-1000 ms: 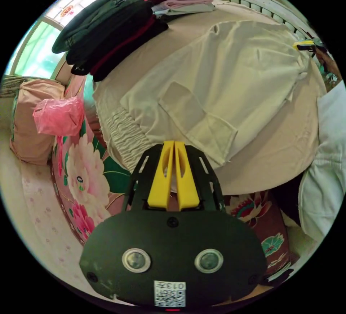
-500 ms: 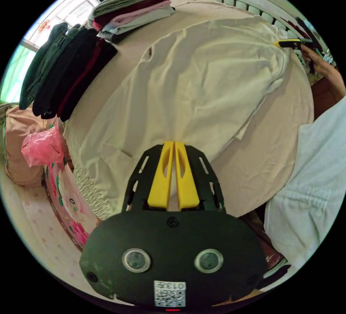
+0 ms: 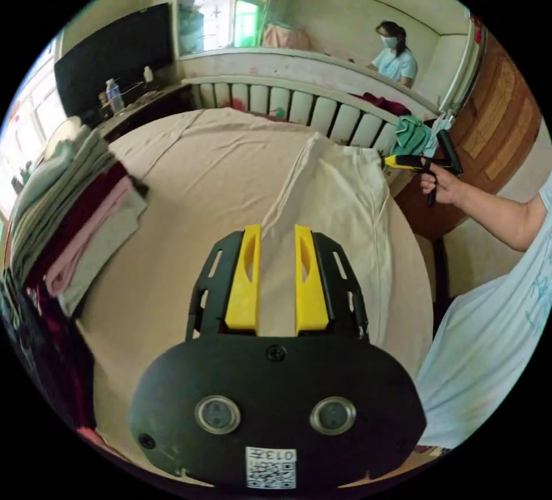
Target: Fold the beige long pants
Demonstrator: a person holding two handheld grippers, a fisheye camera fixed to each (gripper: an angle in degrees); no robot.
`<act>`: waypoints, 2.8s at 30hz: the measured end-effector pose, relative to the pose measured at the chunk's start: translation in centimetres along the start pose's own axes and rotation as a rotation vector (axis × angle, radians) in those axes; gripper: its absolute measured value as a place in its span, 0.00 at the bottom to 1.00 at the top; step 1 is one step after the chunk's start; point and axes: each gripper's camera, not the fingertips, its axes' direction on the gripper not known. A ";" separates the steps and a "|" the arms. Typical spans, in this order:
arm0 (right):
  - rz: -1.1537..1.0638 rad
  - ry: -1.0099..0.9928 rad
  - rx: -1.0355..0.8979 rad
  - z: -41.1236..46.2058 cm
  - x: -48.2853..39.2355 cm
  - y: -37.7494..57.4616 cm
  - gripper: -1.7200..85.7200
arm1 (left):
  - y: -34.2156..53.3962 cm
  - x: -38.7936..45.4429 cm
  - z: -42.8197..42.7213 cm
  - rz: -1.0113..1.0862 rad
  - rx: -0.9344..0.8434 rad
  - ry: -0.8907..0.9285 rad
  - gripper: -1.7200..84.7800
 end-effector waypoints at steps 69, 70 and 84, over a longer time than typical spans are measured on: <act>-1.372 0.051 -0.516 23.1 -40.6 14.7 0.09 | 20.3 -7.2 -3.5 -0.597 -0.169 0.090 0.14; -1.385 0.057 -0.541 23.8 -40.7 14.9 0.08 | 19.7 -6.8 -3.7 -0.582 -0.186 0.006 0.11; -1.214 -0.103 -0.401 17.7 -41.4 14.9 0.11 | 21.9 -5.4 -11.7 -0.600 -0.060 -0.049 0.15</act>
